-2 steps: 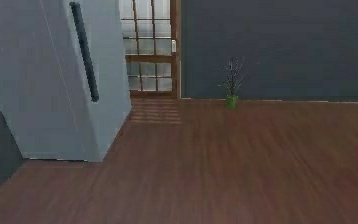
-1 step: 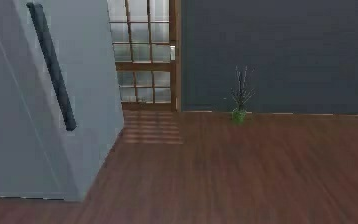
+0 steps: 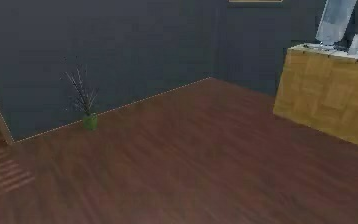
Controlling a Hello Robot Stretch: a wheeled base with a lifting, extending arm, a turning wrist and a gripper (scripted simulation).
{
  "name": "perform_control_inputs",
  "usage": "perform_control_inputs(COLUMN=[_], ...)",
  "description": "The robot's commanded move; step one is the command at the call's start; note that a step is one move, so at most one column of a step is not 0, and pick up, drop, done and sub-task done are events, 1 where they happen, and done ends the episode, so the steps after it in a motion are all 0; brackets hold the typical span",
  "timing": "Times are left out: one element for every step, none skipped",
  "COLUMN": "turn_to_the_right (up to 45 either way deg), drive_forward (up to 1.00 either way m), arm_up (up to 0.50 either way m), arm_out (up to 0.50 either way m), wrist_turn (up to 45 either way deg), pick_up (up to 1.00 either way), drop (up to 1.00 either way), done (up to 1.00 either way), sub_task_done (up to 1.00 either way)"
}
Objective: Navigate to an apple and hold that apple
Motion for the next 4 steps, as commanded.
perform_control_inputs(turn_to_the_right=[45.0,6.0,0.0,3.0], drive_forward=[0.00,0.00,1.00,0.00], arm_up=[0.00,0.00,0.00,0.00], arm_out=[0.00,0.00,0.00,0.00], wrist_turn=[0.0,0.0,0.0,0.0], pick_up=[0.00,0.00,0.00,0.00], drop=[0.00,0.00,0.00,0.00], done=[0.00,0.00,0.00,0.00], sub_task_done=[0.00,0.00,0.00,0.00])
